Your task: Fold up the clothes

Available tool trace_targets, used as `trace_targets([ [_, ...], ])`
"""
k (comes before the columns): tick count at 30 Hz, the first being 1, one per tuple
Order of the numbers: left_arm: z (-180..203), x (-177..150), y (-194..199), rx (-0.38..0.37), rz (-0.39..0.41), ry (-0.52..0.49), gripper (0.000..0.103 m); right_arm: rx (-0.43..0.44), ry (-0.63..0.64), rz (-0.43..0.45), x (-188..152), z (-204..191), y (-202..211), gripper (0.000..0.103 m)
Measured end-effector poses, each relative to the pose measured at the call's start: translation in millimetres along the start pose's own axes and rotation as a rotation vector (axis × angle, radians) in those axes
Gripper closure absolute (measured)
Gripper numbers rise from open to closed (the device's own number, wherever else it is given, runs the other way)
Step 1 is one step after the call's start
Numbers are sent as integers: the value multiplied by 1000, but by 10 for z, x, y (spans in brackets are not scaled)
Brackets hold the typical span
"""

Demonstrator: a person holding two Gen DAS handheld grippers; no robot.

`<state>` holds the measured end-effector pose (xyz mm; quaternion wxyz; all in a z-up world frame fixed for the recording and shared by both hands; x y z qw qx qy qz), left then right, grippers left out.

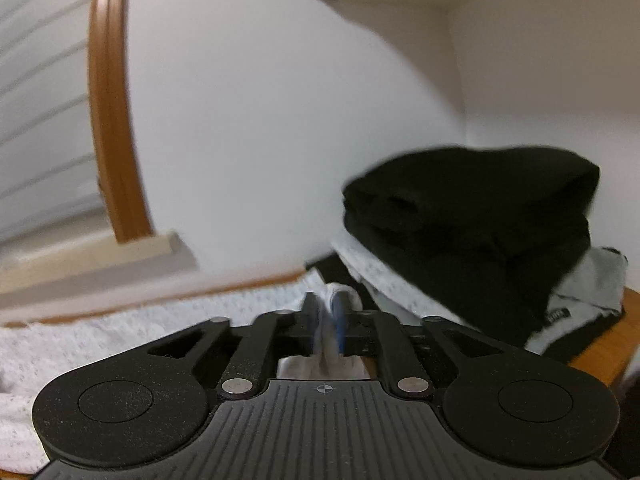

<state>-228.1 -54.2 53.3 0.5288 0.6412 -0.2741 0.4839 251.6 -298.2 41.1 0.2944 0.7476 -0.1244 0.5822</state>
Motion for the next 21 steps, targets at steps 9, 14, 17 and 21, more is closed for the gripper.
trace_targets([
  [9,-322,-371,-219,100,-92,1,76,227,135,-145,-420,-995,-135,81],
  [14,-580,-501,-230,101,-104,79,76,469,248,-233,-771,-2019,-137,80],
  [17,-652,-506,-198,87,-96,111,65,603,317,-284,-967,-2597,-112,75],
  [21,-689,-506,-184,80,-96,125,64,757,402,-324,-1194,-3153,71,65],
])
Point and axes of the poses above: each gripper's, at about its wrist camera, not at the fingertips, and y roughly against the way its jaws point, z to its right, x to its top, the point moved 7 cm from there along -y, roughly the way its jaws point
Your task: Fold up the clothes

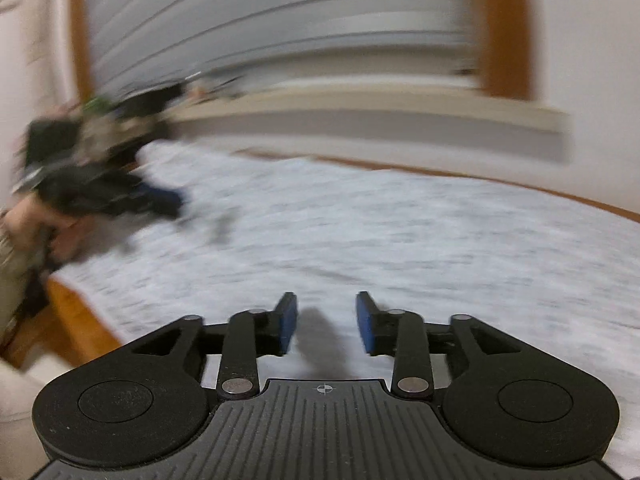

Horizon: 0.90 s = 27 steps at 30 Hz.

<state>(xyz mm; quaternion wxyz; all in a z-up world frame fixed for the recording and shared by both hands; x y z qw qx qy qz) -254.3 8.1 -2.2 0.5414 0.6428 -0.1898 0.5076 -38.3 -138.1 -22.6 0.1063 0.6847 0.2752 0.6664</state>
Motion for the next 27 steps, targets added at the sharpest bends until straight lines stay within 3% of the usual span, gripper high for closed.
trace_targets([
  [4,-2,0,-25,5,-14,9,64,77,54,-14,79,-311,-140,53],
  [6,-19,-6,-26,6,-17,18,64,109,81,-17,104,-414,-181,52],
  [9,-40,-11,-22,13,-17,30,62,85,109,-32,109,-472,-259,51],
  [11,-37,-10,-30,18,-20,27,61,66,107,-39,122,-453,-306,59],
  [12,-36,-11,-30,21,-21,26,61,71,100,-42,122,-442,-304,71],
  [13,-36,-13,-29,24,-22,25,61,77,95,-45,125,-428,-281,101],
  [20,-50,-12,-40,39,-26,29,61,166,85,-46,68,-565,220,101],
  [27,65,-12,-21,30,-22,-21,61,273,110,-136,-194,-855,486,101],
])
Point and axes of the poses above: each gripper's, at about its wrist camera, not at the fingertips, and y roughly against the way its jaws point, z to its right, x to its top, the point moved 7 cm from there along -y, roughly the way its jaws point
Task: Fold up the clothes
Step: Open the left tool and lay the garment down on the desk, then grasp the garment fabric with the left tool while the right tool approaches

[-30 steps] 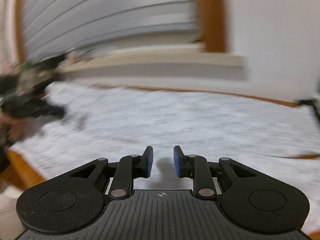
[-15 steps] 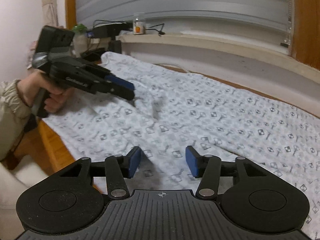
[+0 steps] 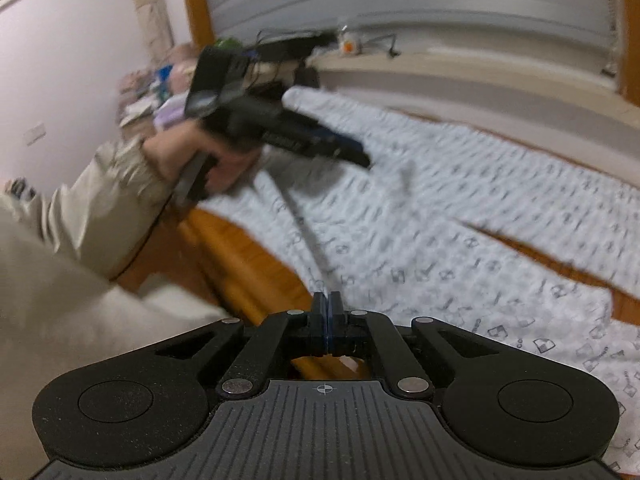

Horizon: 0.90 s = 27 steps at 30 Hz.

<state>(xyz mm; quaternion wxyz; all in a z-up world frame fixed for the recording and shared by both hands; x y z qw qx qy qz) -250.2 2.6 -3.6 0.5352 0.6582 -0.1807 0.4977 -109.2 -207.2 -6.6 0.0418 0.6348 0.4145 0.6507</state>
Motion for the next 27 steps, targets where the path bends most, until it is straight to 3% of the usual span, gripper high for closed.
trace_targets([
  [3,104,16,17,-36,2,-10,61,8,-15,29,43,54,69,93],
  [7,285,26,7,-66,-6,-52,61,-63,-61,107,182,317,217,72],
  [9,352,0,-20,-74,-18,-72,61,-136,-91,126,210,500,207,66],
  [13,398,-81,-84,-79,-46,-81,61,-303,-154,117,206,888,35,66],
  [15,389,-99,-94,-79,-55,-76,61,-312,-183,98,184,1010,-98,63],
  [19,415,-120,-103,-84,-75,-89,60,-312,-172,67,212,1106,-313,49],
  [20,432,-142,-109,-95,-88,-95,57,-315,-163,63,228,1106,-344,47],
  [21,449,-167,-115,-105,-99,-103,47,-317,-154,60,247,1103,-370,46],
  [27,486,-209,-88,-117,-107,-121,46,-327,-110,72,217,1082,-419,38],
])
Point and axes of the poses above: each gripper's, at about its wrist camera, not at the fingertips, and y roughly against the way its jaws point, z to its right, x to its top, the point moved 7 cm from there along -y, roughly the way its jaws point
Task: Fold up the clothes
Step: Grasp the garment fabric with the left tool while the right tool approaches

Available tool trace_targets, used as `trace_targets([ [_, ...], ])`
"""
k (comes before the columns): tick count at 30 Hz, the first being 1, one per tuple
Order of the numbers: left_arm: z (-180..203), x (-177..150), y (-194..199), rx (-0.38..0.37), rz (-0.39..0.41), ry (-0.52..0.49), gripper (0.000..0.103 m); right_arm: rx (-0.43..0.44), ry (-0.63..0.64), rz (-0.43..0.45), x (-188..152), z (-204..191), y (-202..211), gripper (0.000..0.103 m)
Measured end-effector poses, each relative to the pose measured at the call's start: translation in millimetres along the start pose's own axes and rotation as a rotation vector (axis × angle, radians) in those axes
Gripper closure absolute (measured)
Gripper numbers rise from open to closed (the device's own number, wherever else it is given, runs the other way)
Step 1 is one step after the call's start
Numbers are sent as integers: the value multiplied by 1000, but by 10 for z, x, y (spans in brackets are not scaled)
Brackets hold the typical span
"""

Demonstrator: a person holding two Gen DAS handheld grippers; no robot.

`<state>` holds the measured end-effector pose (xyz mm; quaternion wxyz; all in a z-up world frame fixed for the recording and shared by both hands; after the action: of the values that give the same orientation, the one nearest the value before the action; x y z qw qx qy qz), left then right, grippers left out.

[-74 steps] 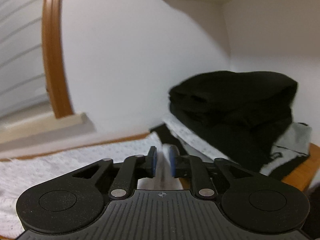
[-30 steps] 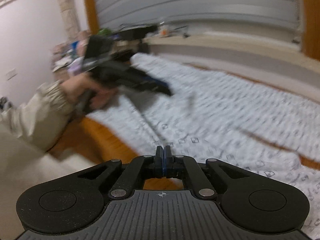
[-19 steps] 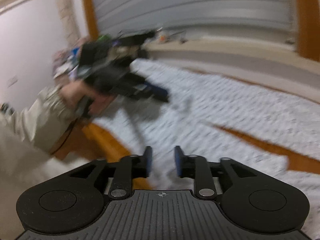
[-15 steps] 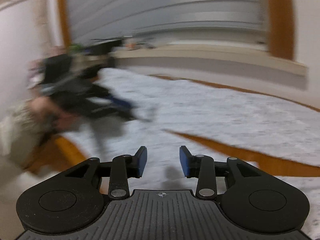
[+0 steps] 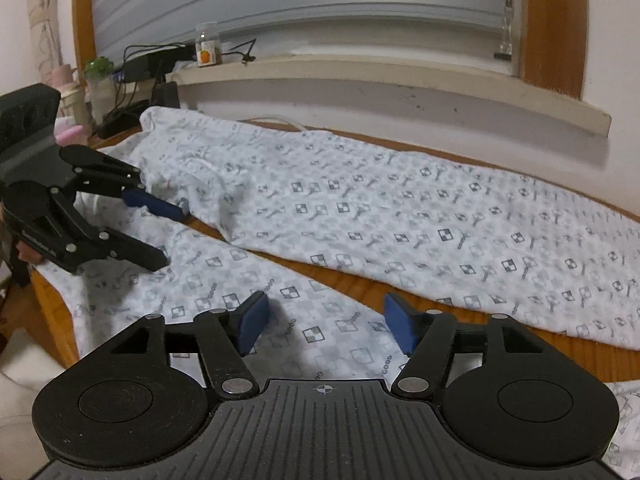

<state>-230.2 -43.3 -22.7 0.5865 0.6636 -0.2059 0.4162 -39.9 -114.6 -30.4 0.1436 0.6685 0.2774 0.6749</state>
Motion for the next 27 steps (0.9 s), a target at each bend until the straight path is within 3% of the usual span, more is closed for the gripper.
trace_targets([
  [3,-6,-2,6,-2,6,4,46,6,10,17,-26,-9,27,41],
  [4,0,-3,12,0,11,0,52,17,9,21,-27,-12,41,58],
  [5,6,-1,21,3,20,-3,60,31,7,24,-26,-16,56,68],
  [7,18,14,61,12,54,-5,90,44,8,29,-21,-18,86,76],
  [8,23,19,109,10,84,1,93,44,12,34,-17,-20,101,80],
  [12,127,-34,292,12,143,0,93,120,-75,48,42,-34,161,76],
  [14,221,-105,371,61,150,-31,93,146,-86,59,110,-103,163,64],
  [17,368,-206,456,117,164,-62,93,171,-52,66,218,-264,111,57],
  [22,535,-374,541,163,166,-92,93,228,-40,77,350,-552,-19,54],
  [27,494,-433,569,155,160,-53,90,291,-2,42,343,-848,-131,54],
])
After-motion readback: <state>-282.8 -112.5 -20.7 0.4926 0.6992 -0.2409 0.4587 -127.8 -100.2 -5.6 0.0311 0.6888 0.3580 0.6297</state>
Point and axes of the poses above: each gripper's, at about its wrist camera, not at the fingertips, and y roughly against the way its jaws point, z to its right, x to its top, the point moved 7 cm from there along -y, roughly the way its jaws point
